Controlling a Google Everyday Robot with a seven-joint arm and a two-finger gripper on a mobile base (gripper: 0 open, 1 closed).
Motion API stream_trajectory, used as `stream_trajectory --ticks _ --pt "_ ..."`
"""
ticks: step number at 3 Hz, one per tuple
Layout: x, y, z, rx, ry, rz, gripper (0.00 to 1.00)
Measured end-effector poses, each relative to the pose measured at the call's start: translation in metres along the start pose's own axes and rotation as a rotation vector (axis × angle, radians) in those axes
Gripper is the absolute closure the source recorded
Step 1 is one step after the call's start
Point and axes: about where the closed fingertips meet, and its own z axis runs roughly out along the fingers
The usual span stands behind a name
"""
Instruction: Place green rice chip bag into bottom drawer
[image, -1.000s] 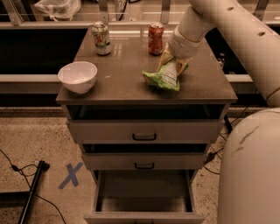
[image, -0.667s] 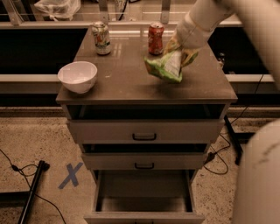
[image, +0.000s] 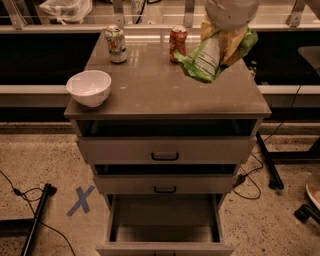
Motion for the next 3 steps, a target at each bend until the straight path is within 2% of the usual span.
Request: stream_trajectory --ticks 1,2,3 --pt "-0.010 -0.008 -0.002 -0.061 0.059 -0.001 1.00" --pt "-0.009 -0.012 0.001 -0.048 0.057 -0.005 1.00" --pt "-0.012 0.010 0.016 -0.062 -0.010 0.064 1.00"
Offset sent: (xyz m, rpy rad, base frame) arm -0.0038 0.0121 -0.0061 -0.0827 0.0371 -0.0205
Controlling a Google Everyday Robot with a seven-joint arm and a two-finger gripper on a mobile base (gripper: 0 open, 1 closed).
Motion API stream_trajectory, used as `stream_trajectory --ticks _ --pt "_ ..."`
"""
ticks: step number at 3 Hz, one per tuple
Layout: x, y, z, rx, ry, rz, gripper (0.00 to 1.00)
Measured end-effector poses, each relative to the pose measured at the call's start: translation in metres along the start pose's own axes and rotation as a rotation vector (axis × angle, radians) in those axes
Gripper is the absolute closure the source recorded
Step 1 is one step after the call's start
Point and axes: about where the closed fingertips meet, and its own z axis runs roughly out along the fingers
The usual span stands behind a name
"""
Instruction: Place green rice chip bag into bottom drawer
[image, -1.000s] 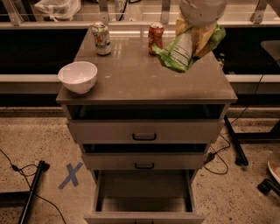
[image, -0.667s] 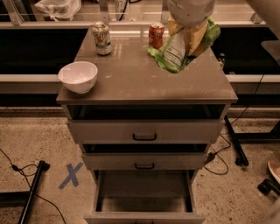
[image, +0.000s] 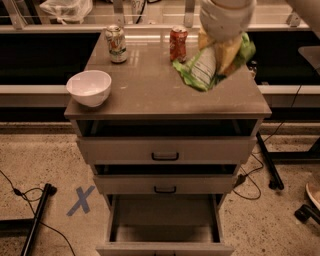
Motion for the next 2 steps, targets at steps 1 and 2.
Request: stream_trajectory --ticks 1,2 --pt "-0.013 0.075 0.034 -0.051 -0.170 0.207 1.00" --pt "-0.040 0.143 0.067 -0.065 -0.340 0.418 1.00"
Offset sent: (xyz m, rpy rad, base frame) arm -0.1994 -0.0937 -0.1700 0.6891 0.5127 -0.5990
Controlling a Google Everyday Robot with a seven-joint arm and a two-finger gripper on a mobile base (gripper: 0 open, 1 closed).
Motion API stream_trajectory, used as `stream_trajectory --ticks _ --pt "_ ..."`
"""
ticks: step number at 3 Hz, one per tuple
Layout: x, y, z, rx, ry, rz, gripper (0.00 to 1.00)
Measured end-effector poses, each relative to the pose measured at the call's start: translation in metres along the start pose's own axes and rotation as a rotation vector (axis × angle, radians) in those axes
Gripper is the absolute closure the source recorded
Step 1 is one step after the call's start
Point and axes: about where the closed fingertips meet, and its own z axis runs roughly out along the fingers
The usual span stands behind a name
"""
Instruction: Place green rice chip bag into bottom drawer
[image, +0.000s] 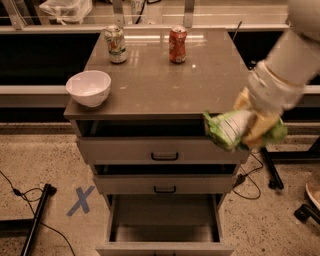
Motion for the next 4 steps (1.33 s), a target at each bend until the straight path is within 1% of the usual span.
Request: stream_trajectory --ticks 1,2,3,4 --pt "0.005 0.055 0.039 -0.001 -0.163 0.250 1.00" --pt "0.000 0.068 0.044 -0.007 -0.216 0.299 1.00" --pt "0.020 0.066 0.061 0.018 -0.269 0.285 1.00" --pt "0.025 0.075 0.119 0.061 -0.539 0.274 1.00"
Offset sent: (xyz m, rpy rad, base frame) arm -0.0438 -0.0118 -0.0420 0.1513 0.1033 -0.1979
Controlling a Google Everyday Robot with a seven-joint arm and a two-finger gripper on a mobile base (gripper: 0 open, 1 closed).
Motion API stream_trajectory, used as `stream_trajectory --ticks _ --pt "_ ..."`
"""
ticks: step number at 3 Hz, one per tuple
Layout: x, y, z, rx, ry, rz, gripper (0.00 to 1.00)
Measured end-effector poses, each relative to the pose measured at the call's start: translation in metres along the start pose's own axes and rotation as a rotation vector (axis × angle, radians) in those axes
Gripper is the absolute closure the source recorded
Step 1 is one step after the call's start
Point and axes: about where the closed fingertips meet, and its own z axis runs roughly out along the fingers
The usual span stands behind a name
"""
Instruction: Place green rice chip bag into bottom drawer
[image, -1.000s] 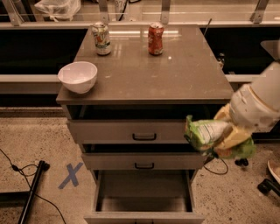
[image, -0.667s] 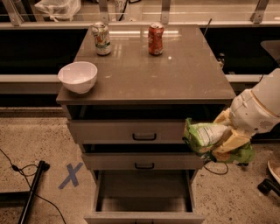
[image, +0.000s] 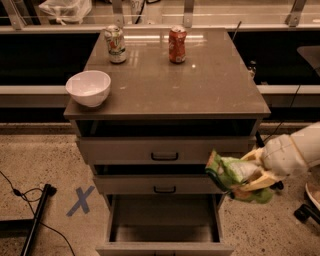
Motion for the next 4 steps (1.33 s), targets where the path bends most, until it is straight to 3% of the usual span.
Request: stream_trajectory --ticks 1,2,3,4 --pt "-0.016 0.001 0.052 -0.037 -0.347 -0.080 1.00" --pt "-0.012 -0.004 0.077 -0.043 -0.468 -0.062 1.00" --pt "-0.003 -0.010 0.086 -0.035 -0.510 -0.040 1.00" --pt "0.048 -0.013 0.115 0.044 -0.583 0.002 1.00"
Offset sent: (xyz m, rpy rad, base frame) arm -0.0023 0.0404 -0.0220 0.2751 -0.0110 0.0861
